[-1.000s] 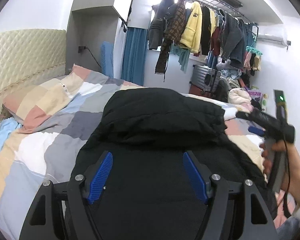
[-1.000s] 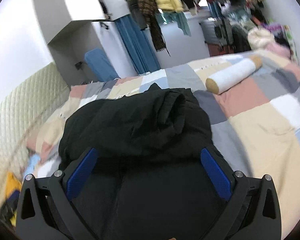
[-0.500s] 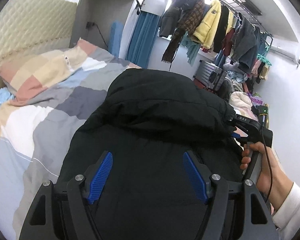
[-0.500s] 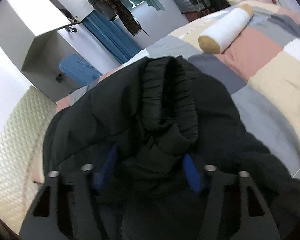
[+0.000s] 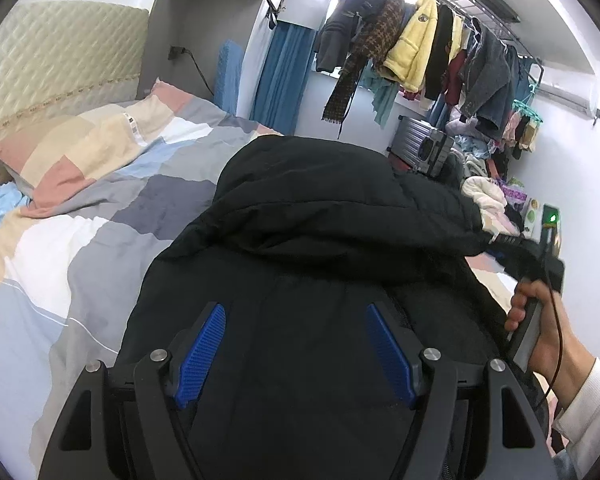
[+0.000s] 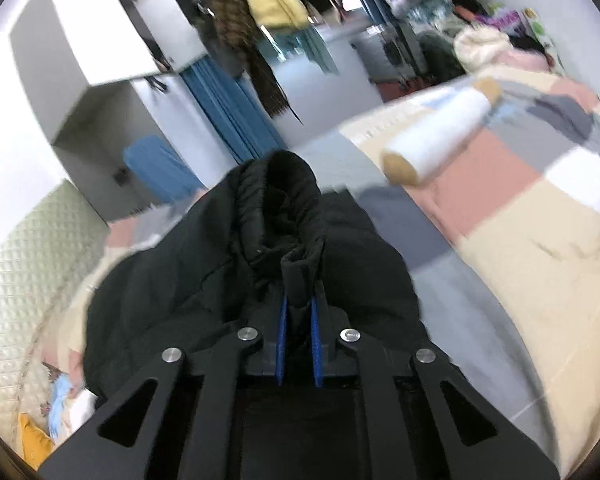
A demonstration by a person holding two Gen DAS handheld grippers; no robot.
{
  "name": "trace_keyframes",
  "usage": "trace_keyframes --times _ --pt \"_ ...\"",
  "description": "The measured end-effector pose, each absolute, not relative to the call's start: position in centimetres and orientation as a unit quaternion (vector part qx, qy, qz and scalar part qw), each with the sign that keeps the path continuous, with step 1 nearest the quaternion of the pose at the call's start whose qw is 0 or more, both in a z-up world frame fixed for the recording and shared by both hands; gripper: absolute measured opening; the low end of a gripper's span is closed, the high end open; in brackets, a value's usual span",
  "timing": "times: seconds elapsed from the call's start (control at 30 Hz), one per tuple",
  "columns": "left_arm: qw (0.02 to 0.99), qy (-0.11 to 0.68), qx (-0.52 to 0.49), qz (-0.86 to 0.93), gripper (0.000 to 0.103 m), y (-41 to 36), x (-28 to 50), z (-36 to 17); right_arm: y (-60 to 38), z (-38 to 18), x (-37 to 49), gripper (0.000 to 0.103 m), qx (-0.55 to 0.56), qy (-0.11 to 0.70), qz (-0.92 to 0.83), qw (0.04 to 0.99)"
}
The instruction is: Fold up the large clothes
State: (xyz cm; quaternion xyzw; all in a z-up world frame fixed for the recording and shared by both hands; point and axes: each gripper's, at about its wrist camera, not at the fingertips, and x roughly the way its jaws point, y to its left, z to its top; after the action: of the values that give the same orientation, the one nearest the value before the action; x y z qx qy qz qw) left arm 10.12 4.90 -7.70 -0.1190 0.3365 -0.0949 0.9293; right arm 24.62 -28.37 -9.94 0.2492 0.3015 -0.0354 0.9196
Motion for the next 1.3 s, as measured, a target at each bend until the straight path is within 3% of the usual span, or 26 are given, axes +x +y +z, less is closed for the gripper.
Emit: trace_keyframes --times 0.33,0.53,0.57,0.6,0.63,0.67,0.7,0.9,1.03,1.3 --pt "0.931 0.342 -0.094 -0.085 0.072 4.3 10.4 -8.5 -27.8 -14.4 26.0 0.010 0.171 0.363 -0.052 0.914" --pt "0.934 0.337 -0.085 -0.084 0.072 4.0 10.5 -8.4 -27.0 -13.1 25.0 0.015 0.122 0.358 -0.033 0.925" --pt "0.935 0.335 -0.084 -0.083 0.072 4.0 10.4 -8.3 -26.8 -12.5 24.6 0.024 0.109 0.362 -0.033 0.925" --pt "0.936 0.331 -0.084 -0.084 0.072 3.9 10.2 -8.1 -26.6 -12.2 24.3 0.045 0.102 0.364 -0.037 0.925" --pt "0.937 0.330 -0.083 -0.085 0.072 3.8 10.0 -8.0 -26.6 -11.7 23.6 0.058 0.101 0.361 -0.041 0.926" --pt "0.938 0.327 -0.081 -0.085 0.072 3.8 9.7 -7.9 -26.9 -11.0 22.8 0.080 0.107 0.352 -0.042 0.929" --pt "0.939 0.324 -0.080 -0.086 0.072 3.7 9.5 -7.7 -27.2 -10.2 21.5 0.085 0.120 0.338 -0.043 0.933" --pt "0.946 0.310 -0.052 -0.080 0.073 3.0 8.2 -6.7 -27.4 -7.5 16.8 0.087 0.107 0.346 -0.035 0.931" --pt "0.947 0.305 -0.057 -0.082 0.077 2.9 7.3 -5.8 -26.4 -4.8 12.5 0.103 0.066 0.328 -0.021 0.942" --pt "0.947 0.303 -0.068 -0.087 0.091 3.7 5.8 -4.9 -25.6 -3.7 7.1 0.103 0.037 0.329 0.038 0.943"
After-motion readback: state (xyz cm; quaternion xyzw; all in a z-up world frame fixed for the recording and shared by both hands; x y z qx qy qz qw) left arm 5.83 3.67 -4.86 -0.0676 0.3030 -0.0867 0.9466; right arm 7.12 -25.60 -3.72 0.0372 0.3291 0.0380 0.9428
